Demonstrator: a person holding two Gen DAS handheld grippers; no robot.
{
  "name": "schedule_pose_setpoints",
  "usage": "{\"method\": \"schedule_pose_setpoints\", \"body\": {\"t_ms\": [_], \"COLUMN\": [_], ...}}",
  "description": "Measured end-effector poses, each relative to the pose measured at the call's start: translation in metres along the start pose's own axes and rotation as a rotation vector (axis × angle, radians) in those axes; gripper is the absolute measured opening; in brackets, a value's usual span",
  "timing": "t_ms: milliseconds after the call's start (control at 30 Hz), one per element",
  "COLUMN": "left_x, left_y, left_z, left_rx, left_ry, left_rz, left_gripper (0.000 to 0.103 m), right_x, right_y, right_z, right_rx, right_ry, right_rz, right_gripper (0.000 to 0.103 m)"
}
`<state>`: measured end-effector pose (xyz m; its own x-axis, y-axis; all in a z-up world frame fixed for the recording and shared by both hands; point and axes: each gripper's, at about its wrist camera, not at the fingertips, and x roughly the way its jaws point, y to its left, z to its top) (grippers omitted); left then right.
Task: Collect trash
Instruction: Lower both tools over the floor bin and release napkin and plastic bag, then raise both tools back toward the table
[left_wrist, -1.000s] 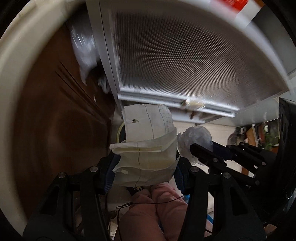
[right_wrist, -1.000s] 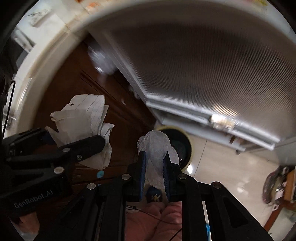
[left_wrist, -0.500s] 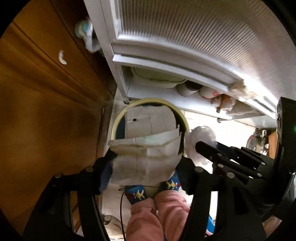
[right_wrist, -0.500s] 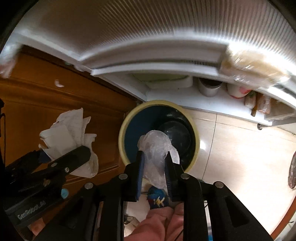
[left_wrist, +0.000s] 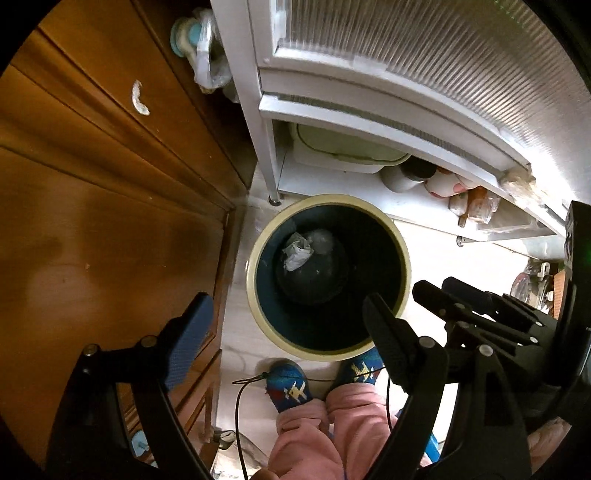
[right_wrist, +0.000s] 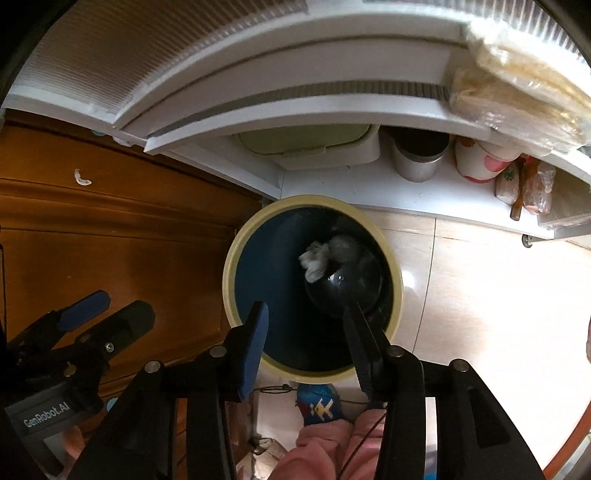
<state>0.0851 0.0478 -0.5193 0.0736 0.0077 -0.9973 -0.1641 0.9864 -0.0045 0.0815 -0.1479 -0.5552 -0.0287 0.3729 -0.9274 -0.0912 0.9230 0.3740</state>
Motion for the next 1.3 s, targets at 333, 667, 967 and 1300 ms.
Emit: {"method": "schedule_pose_setpoints", "body": {"t_ms": [333,667,967,1300], "left_x": [-0.07,-0.211,-0.343,-0.482], "left_y": [-0.014,-0.026,-0.026,-0.004], "left_z": [-0.004,-0.019,-0.042,-0.045], "left_rx": [0.016,0.055,0.123,0.19], "left_ry": [-0.063,-0.142,-0.21,-0.398], "left_rz": [-0.028,-0.089,-0.121,-0.088], "left_gripper": [0.081,0.085,0.085,0.085], "right_x": [-0.062,-0.185,-0.312,-0.448], "right_y": [0.023,0.052,0.102,0.164], "right_z": [-0.003,-0.022,-0.047,-0.068], "right_rx": [-0.018,-0.051,-0.121,-0.245], "right_ry": [-0.036,-0.09,-0.168,-0.374], "right_rz": [-0.016,-0.012,0.007,-0.01], "right_gripper": [0.043,0.043,0.043,0.043]}}
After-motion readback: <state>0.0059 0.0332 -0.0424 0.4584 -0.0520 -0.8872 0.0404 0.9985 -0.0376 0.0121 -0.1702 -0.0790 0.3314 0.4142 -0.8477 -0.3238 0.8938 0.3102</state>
